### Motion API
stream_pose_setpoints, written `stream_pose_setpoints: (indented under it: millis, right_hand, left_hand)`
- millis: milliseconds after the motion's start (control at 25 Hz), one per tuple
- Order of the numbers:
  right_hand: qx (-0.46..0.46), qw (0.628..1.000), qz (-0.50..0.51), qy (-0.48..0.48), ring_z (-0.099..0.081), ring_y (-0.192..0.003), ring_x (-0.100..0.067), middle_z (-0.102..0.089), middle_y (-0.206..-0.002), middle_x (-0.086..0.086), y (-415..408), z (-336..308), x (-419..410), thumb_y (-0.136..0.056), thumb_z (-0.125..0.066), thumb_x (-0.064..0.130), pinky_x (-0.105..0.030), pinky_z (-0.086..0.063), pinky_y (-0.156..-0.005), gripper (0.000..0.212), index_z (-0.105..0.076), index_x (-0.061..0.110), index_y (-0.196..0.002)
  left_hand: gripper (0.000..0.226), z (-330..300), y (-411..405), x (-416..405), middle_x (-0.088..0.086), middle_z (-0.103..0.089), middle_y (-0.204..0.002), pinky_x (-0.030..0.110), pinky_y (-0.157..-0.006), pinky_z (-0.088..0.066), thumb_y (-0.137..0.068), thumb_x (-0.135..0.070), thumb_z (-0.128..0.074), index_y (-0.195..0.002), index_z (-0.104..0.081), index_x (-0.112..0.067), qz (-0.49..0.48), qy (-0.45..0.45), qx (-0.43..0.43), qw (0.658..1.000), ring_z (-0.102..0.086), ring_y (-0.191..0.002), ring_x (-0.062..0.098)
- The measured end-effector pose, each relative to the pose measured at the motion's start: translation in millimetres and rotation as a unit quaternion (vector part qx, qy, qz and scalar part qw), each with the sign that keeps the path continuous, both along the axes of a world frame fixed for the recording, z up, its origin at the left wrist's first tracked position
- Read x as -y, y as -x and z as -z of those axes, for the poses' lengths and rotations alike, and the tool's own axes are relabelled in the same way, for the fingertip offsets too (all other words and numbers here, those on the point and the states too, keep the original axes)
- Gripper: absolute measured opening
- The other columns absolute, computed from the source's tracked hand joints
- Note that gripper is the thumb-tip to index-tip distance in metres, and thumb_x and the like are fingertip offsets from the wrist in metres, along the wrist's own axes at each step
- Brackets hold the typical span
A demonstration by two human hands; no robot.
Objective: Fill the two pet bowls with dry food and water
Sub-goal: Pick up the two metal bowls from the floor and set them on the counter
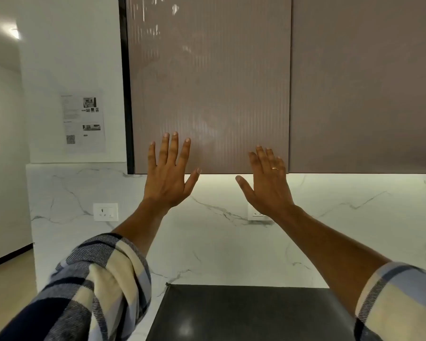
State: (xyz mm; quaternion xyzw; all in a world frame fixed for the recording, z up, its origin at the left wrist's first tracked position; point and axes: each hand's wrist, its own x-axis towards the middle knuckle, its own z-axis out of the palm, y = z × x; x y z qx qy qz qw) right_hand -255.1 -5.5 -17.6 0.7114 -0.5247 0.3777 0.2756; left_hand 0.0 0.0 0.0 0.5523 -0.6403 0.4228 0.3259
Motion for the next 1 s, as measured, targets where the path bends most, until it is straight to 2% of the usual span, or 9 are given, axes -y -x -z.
stream_pose_setpoints:
  millis: [240,440,560,680,800,1000]
  right_hand:
    - [-0.007,0.999,0.0,0.039,-0.011,-0.152,-0.033,-0.017,-0.164,-0.014,-77,2,18,-0.097,-0.022,0.059,-0.05,-0.007,-0.121,0.077,-0.026,0.009,-0.155]
    - [0.003,0.999,-0.026,0.047,-0.011,-0.152,-0.033,-0.017,-0.164,-0.014,-186,-2,29,-0.095,-0.018,0.06,-0.051,-0.009,-0.121,0.079,-0.026,0.009,-0.155]
    - [0.012,0.998,-0.046,0.034,-0.005,-0.153,-0.031,-0.01,-0.165,-0.011,-250,5,32,-0.096,-0.022,0.06,-0.049,-0.003,-0.122,0.077,-0.02,0.013,-0.157]
    - [0.025,0.996,-0.084,0.035,-0.001,-0.153,-0.029,-0.006,-0.166,-0.009,-319,12,35,-0.097,-0.025,0.058,-0.048,0.0,-0.122,0.076,-0.016,0.014,-0.158]
    - [-0.001,0.992,-0.117,0.035,0.002,-0.153,-0.028,-0.004,-0.166,-0.008,-379,21,46,-0.098,-0.028,0.058,-0.046,0.005,-0.121,0.074,-0.017,0.016,-0.158]
    - [-0.028,0.987,-0.157,0.026,-0.001,-0.153,-0.027,-0.009,-0.166,-0.009,-442,56,89,-0.099,-0.032,0.055,-0.044,0.001,-0.123,0.071,-0.022,0.016,-0.157]
  left_hand:
    - [0.082,2,-73,9,0.015,-0.007,-0.17,0.054,-0.124,0.004,-0.097,-0.067,-0.01,-0.162,-0.009,-0.019,-0.021,0.03,0.008,0.999,-0.003,-0.157,0.034]
    - [0.082,-3,-174,17,0.015,-0.005,-0.17,0.051,-0.122,0.014,-0.097,-0.068,-0.01,-0.162,-0.007,-0.019,-0.036,0.031,0.017,0.999,-0.001,-0.157,0.034]
    - [0.083,1,-226,22,0.014,-0.004,-0.171,0.05,-0.12,0.018,-0.095,-0.069,-0.007,-0.162,-0.004,-0.021,-0.047,0.02,0.022,0.998,0.0,-0.157,0.035]
    - [0.083,9,-284,32,0.015,-0.004,-0.171,0.055,-0.123,0.009,-0.096,-0.069,-0.009,-0.162,-0.004,-0.02,-0.062,0.012,0.019,0.998,0.0,-0.157,0.036]
    - [0.082,21,-331,46,0.016,-0.004,-0.17,0.059,-0.124,0.001,-0.097,-0.067,-0.011,-0.163,-0.005,-0.018,-0.073,0.006,0.013,0.997,-0.001,-0.157,0.036]
    - [0.082,64,-391,80,0.017,-0.004,-0.17,0.058,-0.124,0.001,-0.097,-0.067,-0.009,-0.162,-0.006,-0.017,-0.078,-0.029,0.006,0.997,-0.001,-0.157,0.036]
